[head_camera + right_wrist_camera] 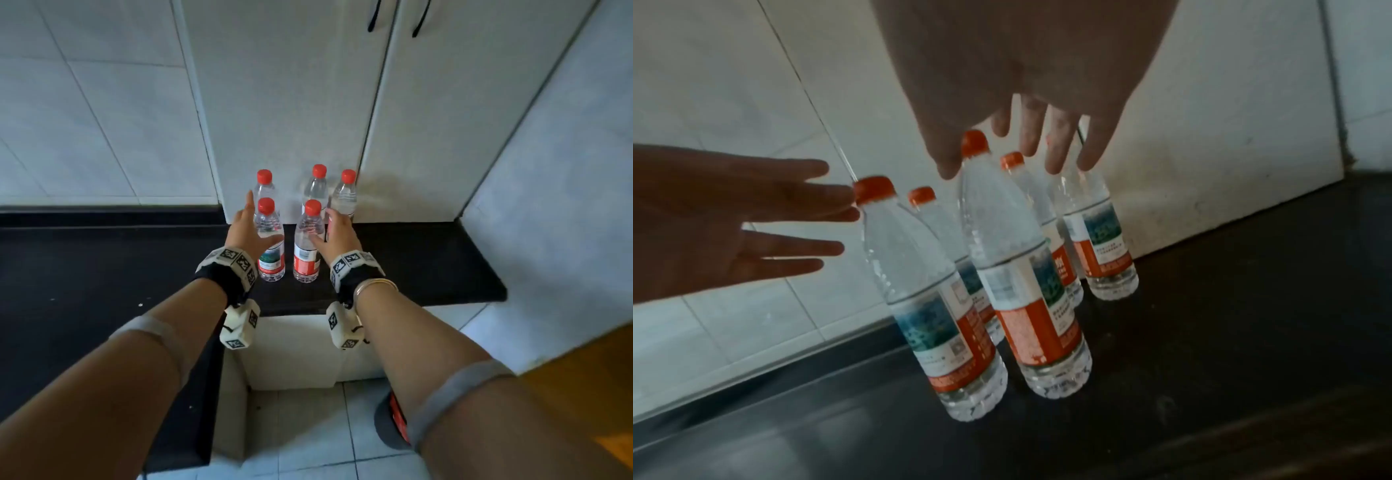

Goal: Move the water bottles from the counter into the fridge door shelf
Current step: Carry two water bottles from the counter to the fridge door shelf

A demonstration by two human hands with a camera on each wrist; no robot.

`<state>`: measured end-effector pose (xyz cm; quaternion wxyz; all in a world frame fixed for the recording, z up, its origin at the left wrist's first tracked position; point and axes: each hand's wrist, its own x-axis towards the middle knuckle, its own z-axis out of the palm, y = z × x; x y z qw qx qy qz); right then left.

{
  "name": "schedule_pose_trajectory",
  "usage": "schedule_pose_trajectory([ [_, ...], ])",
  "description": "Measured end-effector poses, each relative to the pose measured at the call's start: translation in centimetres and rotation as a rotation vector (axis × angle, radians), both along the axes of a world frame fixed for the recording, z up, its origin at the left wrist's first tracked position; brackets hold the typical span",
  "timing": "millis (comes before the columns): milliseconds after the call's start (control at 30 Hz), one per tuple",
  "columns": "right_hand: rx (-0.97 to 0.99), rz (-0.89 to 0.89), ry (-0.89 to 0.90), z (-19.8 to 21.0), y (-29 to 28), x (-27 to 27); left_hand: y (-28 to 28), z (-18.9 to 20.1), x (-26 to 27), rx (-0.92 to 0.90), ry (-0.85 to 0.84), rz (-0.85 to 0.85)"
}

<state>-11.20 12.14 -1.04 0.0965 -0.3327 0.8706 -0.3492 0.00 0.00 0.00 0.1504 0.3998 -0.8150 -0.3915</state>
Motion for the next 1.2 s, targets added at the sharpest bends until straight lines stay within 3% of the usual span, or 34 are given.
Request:
schedule_pose_trajectory([
  [233,0.017,-0.014,-0.125,-3.4,-2.7,-1.6,-3.1,-4.8,-2.6,0.072,0.024,0.018],
  [400,-0.032,-0.043,-0.198,-4.3,-4.1,-2.2,-3.4,-5.5,-3.3,0.127,0.039,0.055],
  [667,-0.060,-0.106,-0.159,-4.4,-4.8,-2.0,-3.5,-5.6,-3.5,0.130,0.062,0.056],
  [900,-0.072,-0.228,-0.161,-2.7,-2.6,-0.7,-2.3,-3.6,-2.7,0.117,-0.011,-0.157],
  [1200,-0.106,-0.491,-0.130,1.4,6.2,1.8,3.8,-0.2,-3.0,0.079,-0.024,-0.468],
])
